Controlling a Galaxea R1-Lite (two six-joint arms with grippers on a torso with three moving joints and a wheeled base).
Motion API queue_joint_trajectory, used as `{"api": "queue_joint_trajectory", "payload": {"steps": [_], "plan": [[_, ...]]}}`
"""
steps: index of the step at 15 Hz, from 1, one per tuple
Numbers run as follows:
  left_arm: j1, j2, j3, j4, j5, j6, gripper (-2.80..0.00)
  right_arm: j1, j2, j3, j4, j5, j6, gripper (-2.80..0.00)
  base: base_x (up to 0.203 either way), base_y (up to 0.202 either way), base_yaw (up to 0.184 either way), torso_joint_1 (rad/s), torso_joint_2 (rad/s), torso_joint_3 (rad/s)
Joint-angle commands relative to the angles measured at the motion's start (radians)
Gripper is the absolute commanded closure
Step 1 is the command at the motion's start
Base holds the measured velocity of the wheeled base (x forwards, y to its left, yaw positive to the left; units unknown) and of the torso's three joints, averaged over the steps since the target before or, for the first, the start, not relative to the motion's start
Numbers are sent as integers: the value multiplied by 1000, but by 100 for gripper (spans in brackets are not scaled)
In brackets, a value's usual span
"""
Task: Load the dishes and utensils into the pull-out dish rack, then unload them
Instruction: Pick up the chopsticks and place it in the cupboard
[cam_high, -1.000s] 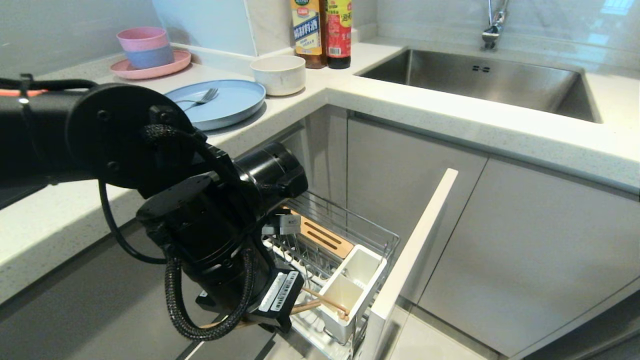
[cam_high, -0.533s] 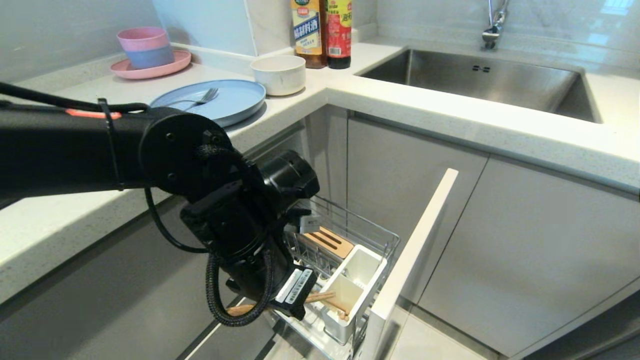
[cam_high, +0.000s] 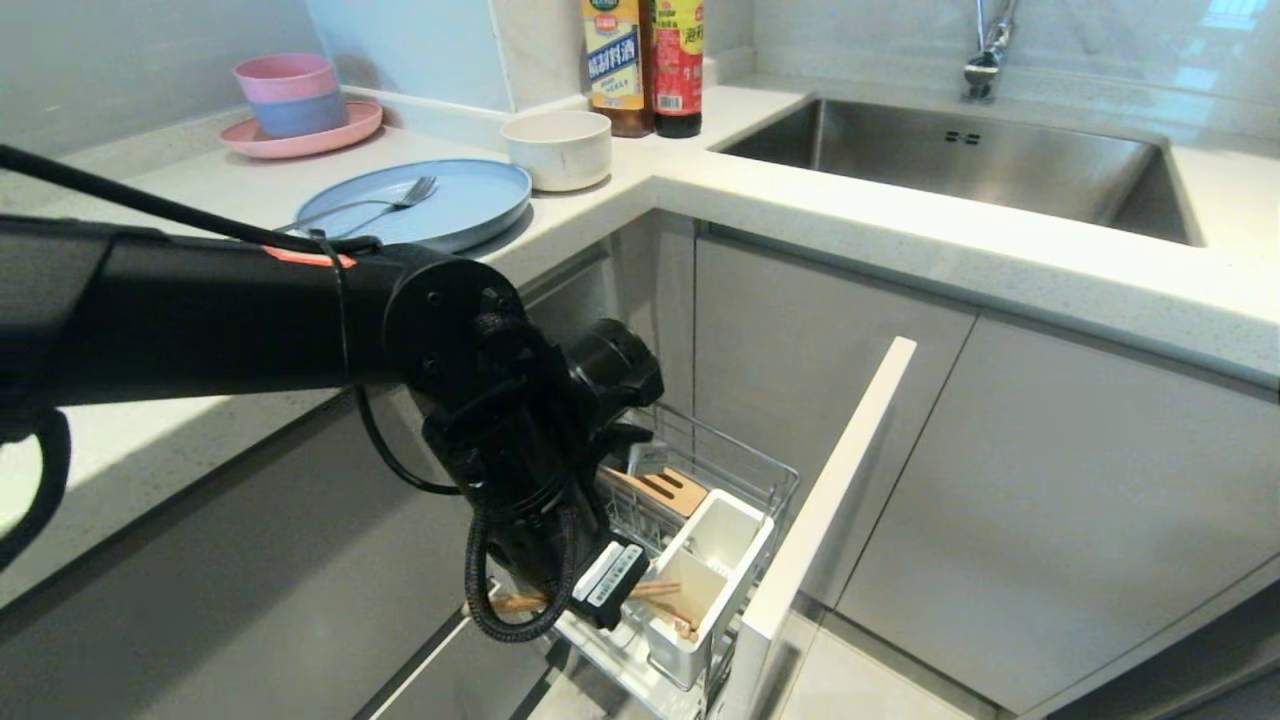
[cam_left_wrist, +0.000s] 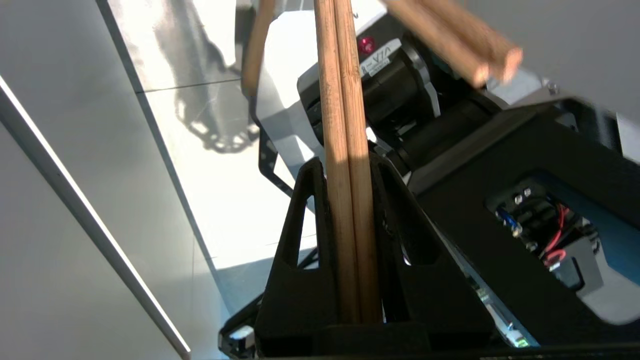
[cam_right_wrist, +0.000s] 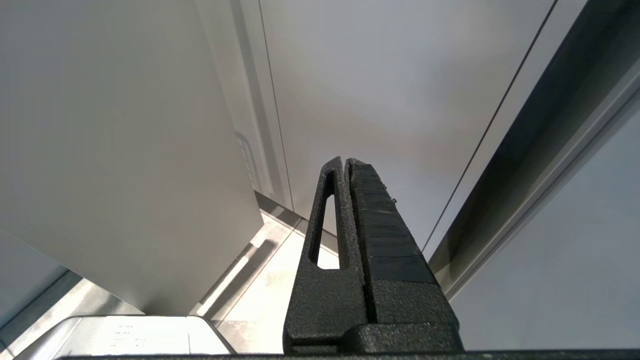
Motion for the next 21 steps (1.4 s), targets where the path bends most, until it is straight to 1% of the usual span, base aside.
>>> {"api": "queue_joint_trajectory", "payload": {"steps": [1, 7, 12, 16, 21], "plan": [[3, 36, -24, 6, 1, -1, 0, 0, 0, 2, 0, 0, 0, 0, 0, 0, 0, 0, 0, 0], [1, 108, -68, 5, 1, 17, 0, 0, 0, 2, 0, 0, 0, 0, 0, 0, 0, 0, 0, 0], [1, 191, -139, 5, 0, 19, 0, 0, 0, 2, 0, 0, 0, 0, 0, 0, 0, 0, 0, 0], [-5, 236, -159, 5, 0, 19, 0, 0, 0, 2, 0, 0, 0, 0, 0, 0, 0, 0, 0, 0], [-5, 249, -160, 4, 0, 19, 0, 0, 0, 2, 0, 0, 0, 0, 0, 0, 0, 0, 0, 0]]}}
